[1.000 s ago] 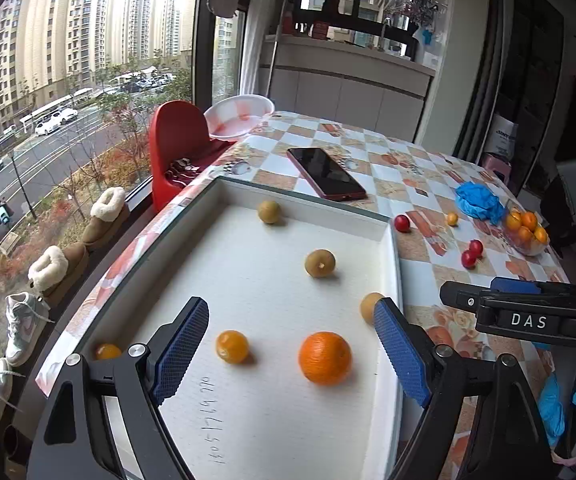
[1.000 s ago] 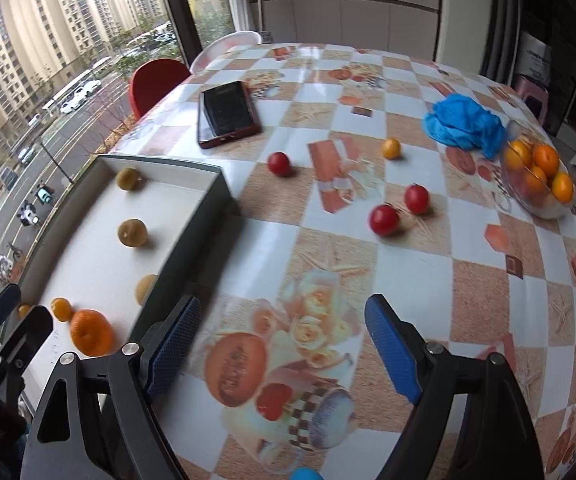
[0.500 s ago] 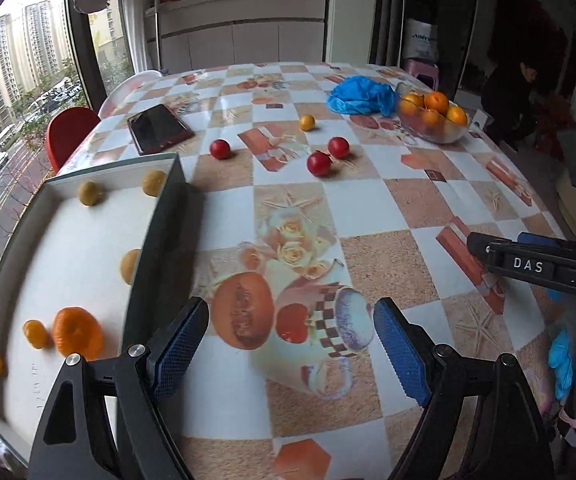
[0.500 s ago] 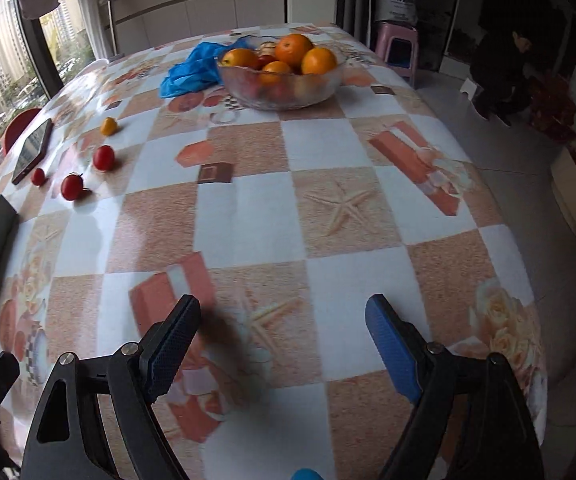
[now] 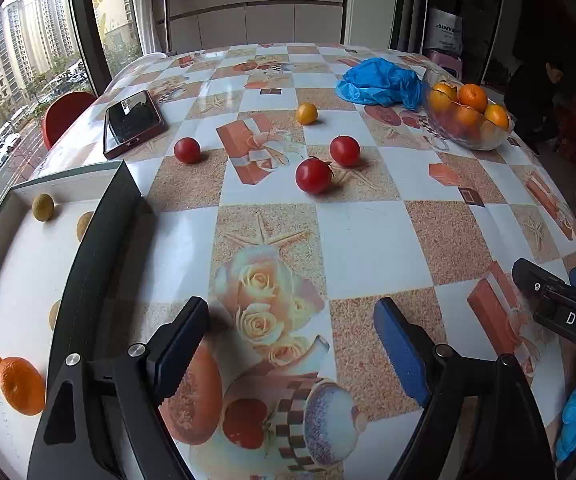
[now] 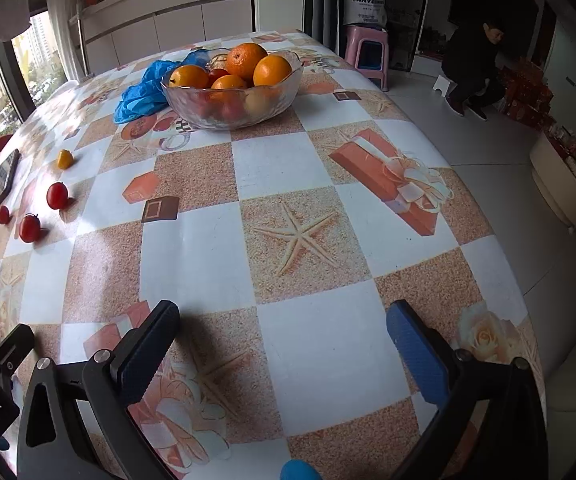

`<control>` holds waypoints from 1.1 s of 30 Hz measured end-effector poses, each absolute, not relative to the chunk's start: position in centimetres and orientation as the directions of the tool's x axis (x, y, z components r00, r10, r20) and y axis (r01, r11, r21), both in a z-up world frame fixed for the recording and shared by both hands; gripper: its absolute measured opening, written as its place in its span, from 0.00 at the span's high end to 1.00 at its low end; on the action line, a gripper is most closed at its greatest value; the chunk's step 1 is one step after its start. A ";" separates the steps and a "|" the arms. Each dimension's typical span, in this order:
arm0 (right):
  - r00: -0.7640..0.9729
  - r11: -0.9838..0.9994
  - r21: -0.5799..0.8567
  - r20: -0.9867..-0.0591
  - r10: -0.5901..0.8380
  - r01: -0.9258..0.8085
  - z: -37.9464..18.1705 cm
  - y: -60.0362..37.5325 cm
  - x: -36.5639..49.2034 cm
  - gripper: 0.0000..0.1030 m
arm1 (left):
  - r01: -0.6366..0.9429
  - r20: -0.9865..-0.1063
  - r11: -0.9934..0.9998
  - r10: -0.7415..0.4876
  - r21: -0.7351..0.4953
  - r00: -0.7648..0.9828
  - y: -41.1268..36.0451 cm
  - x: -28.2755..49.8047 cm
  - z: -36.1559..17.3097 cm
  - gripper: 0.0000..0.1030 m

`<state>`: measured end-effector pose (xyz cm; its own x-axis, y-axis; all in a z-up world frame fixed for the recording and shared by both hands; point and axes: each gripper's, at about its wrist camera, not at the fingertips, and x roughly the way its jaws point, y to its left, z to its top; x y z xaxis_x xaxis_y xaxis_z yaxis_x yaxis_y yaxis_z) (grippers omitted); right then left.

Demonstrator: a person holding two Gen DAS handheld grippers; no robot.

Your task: Organize fruits

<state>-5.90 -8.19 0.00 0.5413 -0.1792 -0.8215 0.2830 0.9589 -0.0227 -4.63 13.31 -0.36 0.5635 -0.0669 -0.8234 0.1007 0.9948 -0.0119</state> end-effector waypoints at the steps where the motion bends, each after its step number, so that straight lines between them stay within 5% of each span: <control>1: 0.551 0.959 -0.021 -0.814 -0.182 0.284 -0.1 -8.1 -6.1 0.00 | 0.098 -0.821 0.995 -0.067 -0.013 0.567 13.3 -4.5 -0.4 0.16; 3: 0.553 0.960 -0.019 -0.814 -0.178 0.280 0.0 -8.2 -6.1 0.00 | 0.084 -0.826 0.996 -0.065 -0.021 0.559 13.4 -4.0 -0.8 0.01; 33: 0.553 0.960 -0.019 -0.814 -0.177 0.279 0.1 -8.1 -6.1 0.00 | 0.075 -0.815 0.997 -0.061 -0.022 0.576 13.4 -4.1 -0.9 0.01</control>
